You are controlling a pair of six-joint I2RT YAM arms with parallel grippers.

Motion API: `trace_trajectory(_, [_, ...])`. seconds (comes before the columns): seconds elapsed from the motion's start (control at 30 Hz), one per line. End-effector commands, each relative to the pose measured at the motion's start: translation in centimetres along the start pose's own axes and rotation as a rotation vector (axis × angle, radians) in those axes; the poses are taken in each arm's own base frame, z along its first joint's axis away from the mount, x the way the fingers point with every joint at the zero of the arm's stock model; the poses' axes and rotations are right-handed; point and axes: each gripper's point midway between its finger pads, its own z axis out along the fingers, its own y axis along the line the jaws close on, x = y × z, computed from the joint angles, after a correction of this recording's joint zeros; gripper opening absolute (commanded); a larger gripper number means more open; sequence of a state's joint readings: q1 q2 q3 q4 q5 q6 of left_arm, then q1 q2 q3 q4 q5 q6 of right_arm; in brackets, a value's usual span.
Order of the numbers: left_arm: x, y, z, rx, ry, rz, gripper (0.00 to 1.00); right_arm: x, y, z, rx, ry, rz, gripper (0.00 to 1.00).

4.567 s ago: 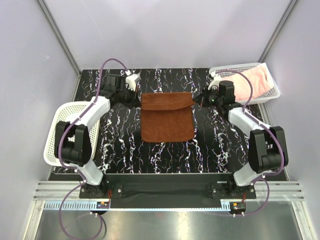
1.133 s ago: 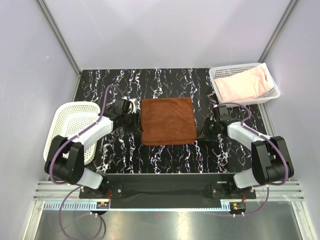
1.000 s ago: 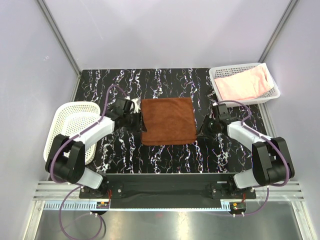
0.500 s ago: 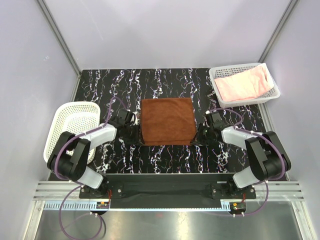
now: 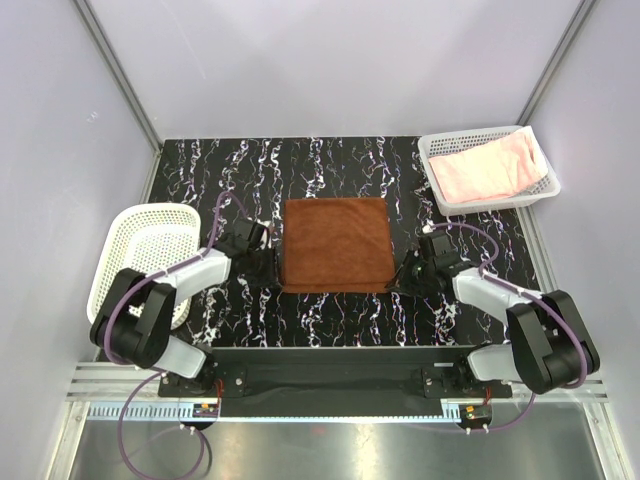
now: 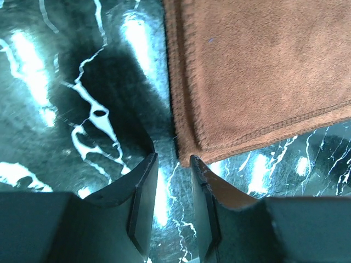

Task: Fold and stack the towels
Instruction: Fold the towel

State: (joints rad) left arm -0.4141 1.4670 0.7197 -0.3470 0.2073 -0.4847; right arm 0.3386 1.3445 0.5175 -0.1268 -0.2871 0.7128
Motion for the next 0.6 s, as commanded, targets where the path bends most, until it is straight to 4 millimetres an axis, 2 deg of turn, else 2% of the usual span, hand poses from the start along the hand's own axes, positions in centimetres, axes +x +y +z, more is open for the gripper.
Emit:
trace_trajectory(0.0, [-1.7,-0.8,-1.1,0.008,-0.069,0.000,0.35,-2.1,1.8,-1.3,-0.017,-0.067,-0.019,0.11])
trace_trajectory(0.07, [-1.6,-1.5,-1.3,0.035,-0.077,-0.006,0.35,-2.3,2.6,-1.5,-0.039,-0.063,-0.024,0.11])
trace_trajectory(0.2, [-2.0,-1.7,-1.9,0.034,-0.101,-0.003,0.35,-2.6,2.7,-1.6,-0.036,-0.072,-0.030,0.11])
trace_trajectory(0.33, [-2.7,-1.3,-2.5,-0.001,-0.124,0.014,0.36,-2.6,0.7,-0.6,0.045,-0.078,-0.050,0.11])
trace_trajectory(0.47, [-2.7,-1.3,-2.6,-0.003,-0.123,0.014,0.36,-1.3,-1.9,0.3,0.114,-0.060,-0.025,0.11])
trace_trajectory(0.57, [-2.9,-1.4,-2.7,-0.002,-0.131,0.018,0.36,-0.6,-2.4,0.4,0.112,-0.050,-0.019,0.11])
